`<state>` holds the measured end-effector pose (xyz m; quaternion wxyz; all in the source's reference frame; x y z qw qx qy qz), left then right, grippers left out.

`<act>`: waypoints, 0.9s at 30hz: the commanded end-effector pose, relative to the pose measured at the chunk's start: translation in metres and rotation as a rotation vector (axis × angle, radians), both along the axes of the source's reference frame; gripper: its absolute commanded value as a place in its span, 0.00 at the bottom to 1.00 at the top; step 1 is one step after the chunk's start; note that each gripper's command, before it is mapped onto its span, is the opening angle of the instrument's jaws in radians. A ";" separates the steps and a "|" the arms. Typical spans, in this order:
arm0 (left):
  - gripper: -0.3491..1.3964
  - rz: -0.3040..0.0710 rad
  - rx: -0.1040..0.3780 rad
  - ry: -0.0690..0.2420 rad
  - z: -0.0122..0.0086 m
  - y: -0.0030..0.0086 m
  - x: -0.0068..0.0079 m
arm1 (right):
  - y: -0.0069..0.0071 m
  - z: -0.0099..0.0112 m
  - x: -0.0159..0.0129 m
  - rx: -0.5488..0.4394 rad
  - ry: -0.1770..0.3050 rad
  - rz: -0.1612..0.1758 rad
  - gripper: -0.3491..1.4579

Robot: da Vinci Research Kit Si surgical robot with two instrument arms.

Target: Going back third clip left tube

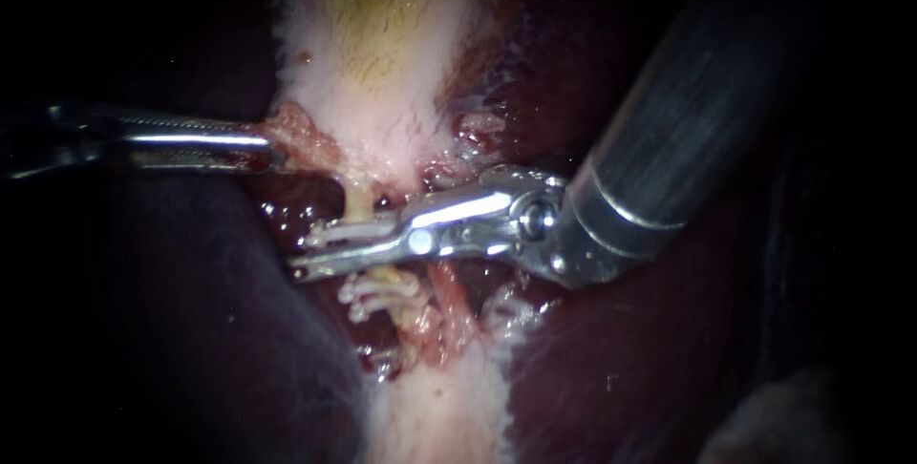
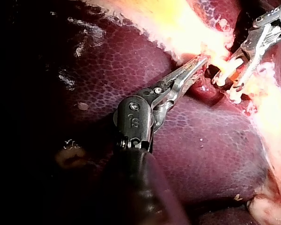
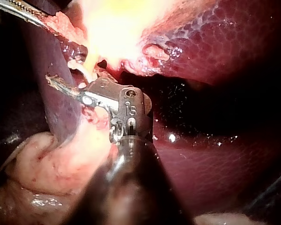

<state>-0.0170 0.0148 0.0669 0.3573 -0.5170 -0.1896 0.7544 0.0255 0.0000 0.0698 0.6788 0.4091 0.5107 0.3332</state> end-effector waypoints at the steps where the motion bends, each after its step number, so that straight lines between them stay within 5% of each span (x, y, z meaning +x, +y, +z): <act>1: 0.00 0.000 -0.001 0.001 0.0000 0.0000 0.0000 | 0.0002 0.0003 -0.0001 -0.025 -0.004 0.002 0.47; 15: 0.00 0.000 -0.001 0.001 0.0000 0.0000 0.0000 | 0.0010 0.0019 -0.0040 -0.256 -0.036 0.043 0.47; 27: 0.00 0.001 -0.001 0.000 0.0000 0.0000 0.0002 | 0.0004 0.0002 -0.0104 -0.465 0.024 -0.029 0.47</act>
